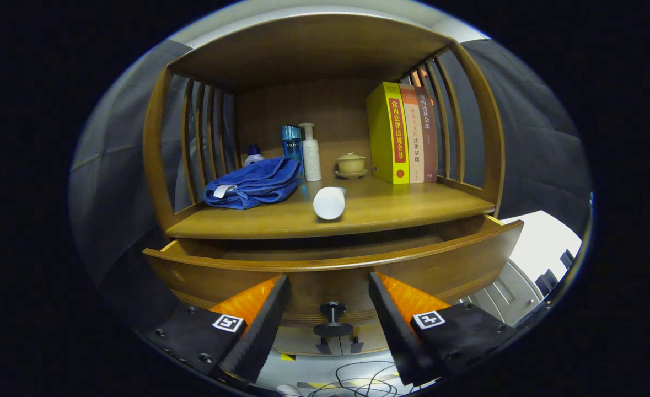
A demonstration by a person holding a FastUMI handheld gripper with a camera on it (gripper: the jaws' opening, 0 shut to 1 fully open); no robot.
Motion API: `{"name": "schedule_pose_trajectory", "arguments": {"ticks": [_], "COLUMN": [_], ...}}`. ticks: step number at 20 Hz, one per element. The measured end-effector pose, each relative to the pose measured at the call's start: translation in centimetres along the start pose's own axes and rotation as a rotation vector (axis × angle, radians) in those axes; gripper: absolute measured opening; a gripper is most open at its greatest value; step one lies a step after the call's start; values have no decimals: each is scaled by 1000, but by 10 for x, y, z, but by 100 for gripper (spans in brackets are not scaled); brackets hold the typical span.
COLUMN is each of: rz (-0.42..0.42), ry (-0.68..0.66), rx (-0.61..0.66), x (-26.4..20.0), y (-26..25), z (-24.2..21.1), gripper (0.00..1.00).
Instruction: Pull open the drawer, take out the items inside it, and place them on the countertop above the cabinet.
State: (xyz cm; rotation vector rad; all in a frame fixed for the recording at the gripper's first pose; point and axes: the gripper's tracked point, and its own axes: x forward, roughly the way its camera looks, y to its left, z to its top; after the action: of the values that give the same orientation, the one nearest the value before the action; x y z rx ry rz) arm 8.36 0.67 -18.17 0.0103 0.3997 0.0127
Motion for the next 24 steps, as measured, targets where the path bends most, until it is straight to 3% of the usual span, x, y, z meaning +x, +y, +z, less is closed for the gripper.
{"name": "schedule_pose_trajectory", "arguments": {"ticks": [8,14,24], "rz": [-7,1,32], "ry": [-8,-16,-120], "rx": [-13,-12,-13], "x": [37,37,-40], "y": [-3,-2,0], "z": [8,8,52], "gripper": [96,96,96]}}
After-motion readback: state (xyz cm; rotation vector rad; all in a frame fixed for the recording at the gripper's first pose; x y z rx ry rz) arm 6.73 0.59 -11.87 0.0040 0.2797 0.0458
